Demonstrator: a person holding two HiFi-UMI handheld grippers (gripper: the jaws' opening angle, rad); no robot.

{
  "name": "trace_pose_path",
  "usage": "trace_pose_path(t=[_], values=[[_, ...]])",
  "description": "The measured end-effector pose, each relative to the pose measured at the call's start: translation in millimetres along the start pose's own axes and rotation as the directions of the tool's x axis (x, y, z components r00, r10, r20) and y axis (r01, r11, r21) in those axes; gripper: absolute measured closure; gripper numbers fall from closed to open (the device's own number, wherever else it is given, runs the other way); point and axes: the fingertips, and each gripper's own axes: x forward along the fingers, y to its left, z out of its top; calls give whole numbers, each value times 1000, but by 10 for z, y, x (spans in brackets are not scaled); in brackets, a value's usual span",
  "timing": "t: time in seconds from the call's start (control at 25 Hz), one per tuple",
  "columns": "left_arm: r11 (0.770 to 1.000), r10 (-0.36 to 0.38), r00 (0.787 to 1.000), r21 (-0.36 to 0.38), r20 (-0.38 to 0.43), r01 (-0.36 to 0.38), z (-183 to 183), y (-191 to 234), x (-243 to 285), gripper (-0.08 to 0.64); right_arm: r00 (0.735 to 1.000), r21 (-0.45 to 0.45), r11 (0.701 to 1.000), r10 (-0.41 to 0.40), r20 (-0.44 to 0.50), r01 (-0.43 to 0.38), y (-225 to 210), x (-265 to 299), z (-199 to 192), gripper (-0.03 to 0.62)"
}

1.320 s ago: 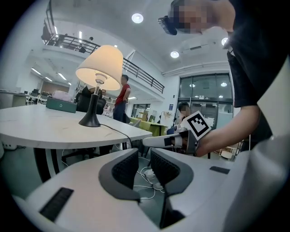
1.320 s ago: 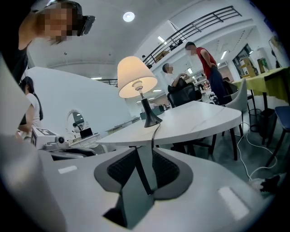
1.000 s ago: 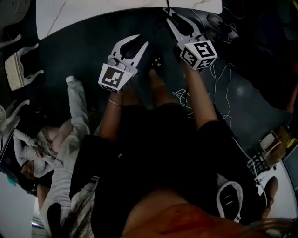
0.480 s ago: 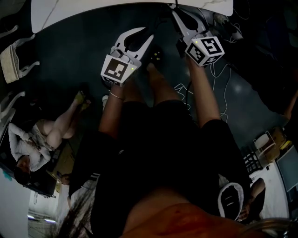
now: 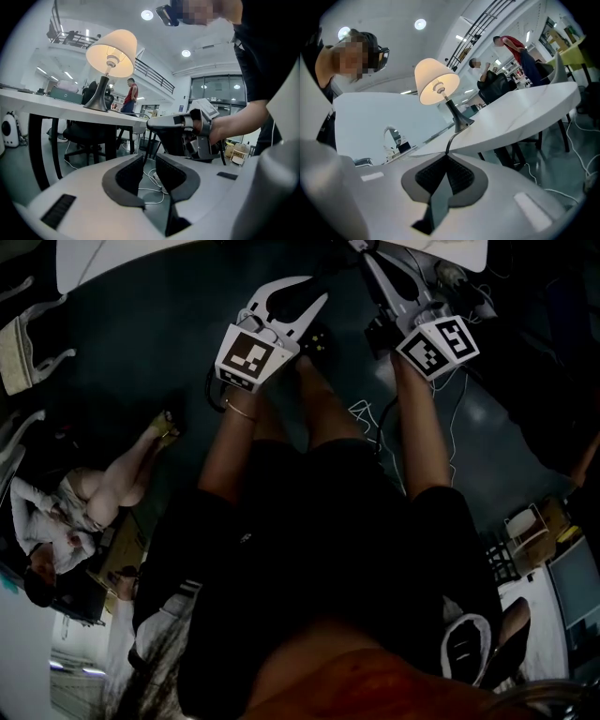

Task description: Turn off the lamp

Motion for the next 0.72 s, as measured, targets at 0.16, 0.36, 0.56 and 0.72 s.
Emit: trace_pose_path(t=[0.16,0.36,0.56,0.72], values=[[1000,-18,1000,24,6,18,26,42,170,489,999,66,997,28,45,-31,62,-12,98,583],[998,-39,999,58,-2,39,99,40,359,488,996,94,993,60,60,-66,107,-2,162,583],[995,-75,997,68,-9,76,112,-10,469,488,991,137,985,95,97,-107,153,5,225,583],[993,-91,996,78,-1,91,132,-53,509,488,987,167,978,110,116,-128,151,3,263,583]])
